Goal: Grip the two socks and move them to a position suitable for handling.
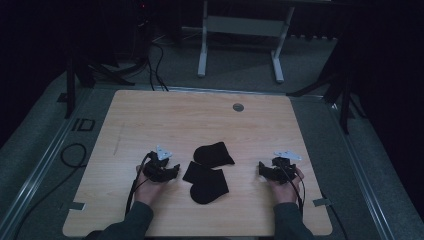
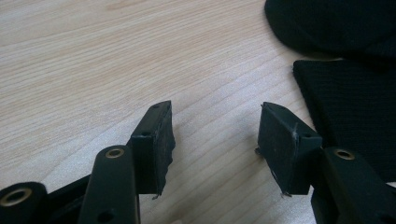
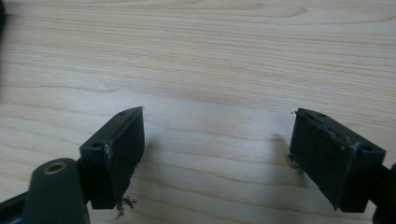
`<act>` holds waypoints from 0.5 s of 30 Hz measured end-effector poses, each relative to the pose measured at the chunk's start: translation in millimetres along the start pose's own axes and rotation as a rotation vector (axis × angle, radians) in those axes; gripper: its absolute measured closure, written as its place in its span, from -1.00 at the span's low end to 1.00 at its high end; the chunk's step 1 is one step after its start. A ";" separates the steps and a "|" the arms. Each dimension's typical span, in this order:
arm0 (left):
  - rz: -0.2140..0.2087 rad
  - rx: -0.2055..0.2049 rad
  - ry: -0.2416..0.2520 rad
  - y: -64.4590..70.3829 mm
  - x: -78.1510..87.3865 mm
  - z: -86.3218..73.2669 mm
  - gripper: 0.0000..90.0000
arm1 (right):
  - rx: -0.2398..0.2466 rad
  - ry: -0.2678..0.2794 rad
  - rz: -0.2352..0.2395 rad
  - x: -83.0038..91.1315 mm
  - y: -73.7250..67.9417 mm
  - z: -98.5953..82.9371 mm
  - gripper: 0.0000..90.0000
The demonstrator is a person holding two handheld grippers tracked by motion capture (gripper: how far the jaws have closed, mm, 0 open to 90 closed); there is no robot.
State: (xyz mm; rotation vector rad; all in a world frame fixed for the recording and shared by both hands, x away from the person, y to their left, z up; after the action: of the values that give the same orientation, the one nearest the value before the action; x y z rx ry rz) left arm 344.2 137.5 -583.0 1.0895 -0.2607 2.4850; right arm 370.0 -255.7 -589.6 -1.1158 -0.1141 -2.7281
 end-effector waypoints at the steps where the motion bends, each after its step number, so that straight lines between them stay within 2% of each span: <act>1: 0.000 0.000 0.000 0.0 0.0 0.0 0.02 | 0.002 -0.001 0.004 0.4 -1.9 0.1 -0.54; 4: -0.001 -0.002 -0.001 -0.2 0.1 0.0 0.02 | 0.020 -0.010 0.020 4.2 -8.6 -1.0 -0.38; 12: -0.002 -0.004 -0.004 -0.4 0.1 0.2 0.02 | 0.054 -0.039 0.051 12.0 -23.5 -3.3 -0.17; 15: -0.002 -0.004 -0.005 -0.3 0.1 0.3 0.02 | 0.080 -0.038 0.070 16.2 -28.9 -2.9 -0.03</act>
State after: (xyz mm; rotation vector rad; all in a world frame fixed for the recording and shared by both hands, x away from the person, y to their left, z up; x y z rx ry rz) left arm 344.5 137.7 -582.7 1.0939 -0.2655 2.4796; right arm 350.7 -230.2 -580.3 -1.1283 -0.1850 -2.6172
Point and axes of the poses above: each handheld gripper's, and its own axes: x roughly backward along the jaws, z roughly out of its top, y roughly to its right, the point moved 3 cm from there along -x, roughly forward along the jaws, and after that the axes turned 2 degrees about -y, right-handed, at the moved point
